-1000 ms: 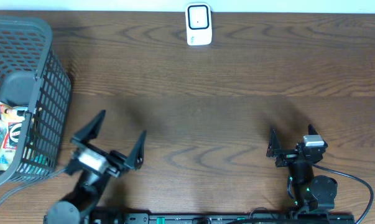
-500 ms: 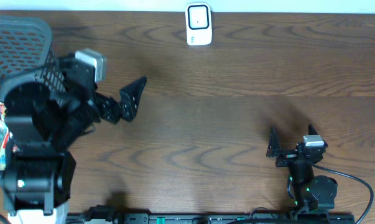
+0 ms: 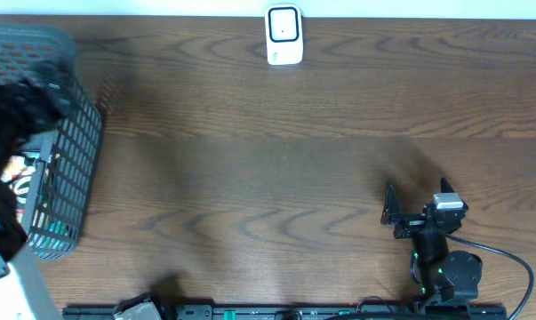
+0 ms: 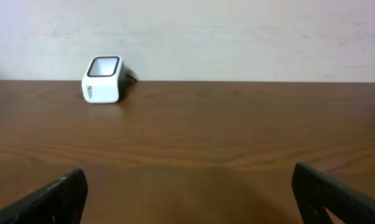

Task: Scan the item barcode
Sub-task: 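Move the left gripper over the grey basket and lower into it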

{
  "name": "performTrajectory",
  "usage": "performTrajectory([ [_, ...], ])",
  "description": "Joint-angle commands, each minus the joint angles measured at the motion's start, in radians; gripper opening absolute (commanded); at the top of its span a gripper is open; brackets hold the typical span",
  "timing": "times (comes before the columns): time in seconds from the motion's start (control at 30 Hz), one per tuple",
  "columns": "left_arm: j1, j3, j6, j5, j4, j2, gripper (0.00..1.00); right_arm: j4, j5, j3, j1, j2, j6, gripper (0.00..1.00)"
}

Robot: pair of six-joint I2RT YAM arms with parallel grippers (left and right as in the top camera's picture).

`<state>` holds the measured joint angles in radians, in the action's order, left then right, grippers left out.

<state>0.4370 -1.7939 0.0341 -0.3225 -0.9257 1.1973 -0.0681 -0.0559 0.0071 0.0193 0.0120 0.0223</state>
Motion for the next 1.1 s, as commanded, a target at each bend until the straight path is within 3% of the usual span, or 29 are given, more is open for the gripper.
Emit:
performTrajectory([
  [0.0, 0.048, -0.018, 0.025, 0.26, -0.011, 0.019, 0.98, -0.004, 0.0, -0.001, 0.006, -0.005, 0.014, 0.99],
  [0.5, 0.059, 0.013, 0.026, 0.92, -0.002, 0.038, 0.98, -0.003, 0.001, -0.001, 0.006, -0.005, 0.014, 0.99],
  [1.07, 0.09, 0.121, 0.006, 0.907, -0.016, 0.056, 0.98, -0.003, 0.0, -0.001, 0.006, -0.005, 0.014, 0.99],
])
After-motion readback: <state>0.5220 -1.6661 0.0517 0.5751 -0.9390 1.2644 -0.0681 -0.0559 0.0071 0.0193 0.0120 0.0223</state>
